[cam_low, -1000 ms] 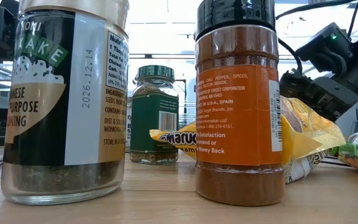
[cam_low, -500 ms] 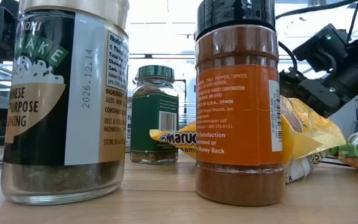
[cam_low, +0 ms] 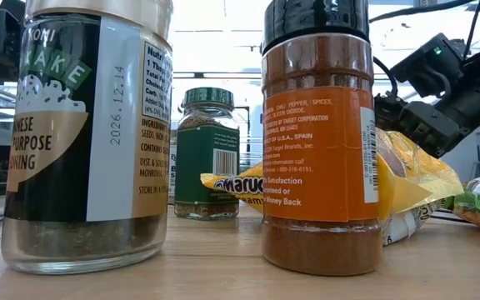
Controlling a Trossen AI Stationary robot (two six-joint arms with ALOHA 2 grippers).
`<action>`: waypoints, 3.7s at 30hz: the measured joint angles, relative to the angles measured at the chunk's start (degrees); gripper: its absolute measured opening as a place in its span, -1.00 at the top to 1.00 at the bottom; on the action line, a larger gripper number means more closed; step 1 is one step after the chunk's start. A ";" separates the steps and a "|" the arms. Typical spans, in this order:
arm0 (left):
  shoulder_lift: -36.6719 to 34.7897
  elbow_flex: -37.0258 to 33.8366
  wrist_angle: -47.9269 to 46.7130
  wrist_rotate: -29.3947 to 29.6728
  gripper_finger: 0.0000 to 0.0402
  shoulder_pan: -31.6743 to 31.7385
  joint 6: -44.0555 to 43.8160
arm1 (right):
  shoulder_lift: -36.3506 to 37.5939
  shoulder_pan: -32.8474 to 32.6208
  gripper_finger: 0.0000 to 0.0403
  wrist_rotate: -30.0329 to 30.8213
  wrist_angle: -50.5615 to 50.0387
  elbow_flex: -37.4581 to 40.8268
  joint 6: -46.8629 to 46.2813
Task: Pick & Place Food Item
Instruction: Put the white spoon into the right transparent bin
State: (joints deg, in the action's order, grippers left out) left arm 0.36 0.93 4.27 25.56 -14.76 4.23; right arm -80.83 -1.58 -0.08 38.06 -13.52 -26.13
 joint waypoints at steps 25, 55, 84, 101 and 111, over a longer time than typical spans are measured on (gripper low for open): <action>0.00 0.00 0.00 0.00 -0.86 0.01 0.00 | -5.08 0.00 0.94 -0.68 1.54 -3.00 3.24; 0.00 0.00 0.00 0.02 -0.86 0.00 0.00 | 32.37 12.55 1.00 -2.14 10.66 -2.86 20.65; 0.00 0.00 0.00 0.00 -0.86 0.00 0.00 | 18.31 54.34 1.00 -24.04 -1.96 -10.32 31.07; 0.00 0.00 0.00 0.00 -0.86 0.00 0.00 | 16.98 54.01 1.00 -14.80 -11.49 -10.32 44.32; 0.00 0.00 0.00 0.00 -0.86 0.00 0.00 | 13.22 54.01 0.92 -14.67 -9.87 -10.22 44.87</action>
State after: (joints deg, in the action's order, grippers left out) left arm 0.36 0.93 4.27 25.56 -14.76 4.23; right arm -67.61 52.42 -14.74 28.19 -23.74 18.74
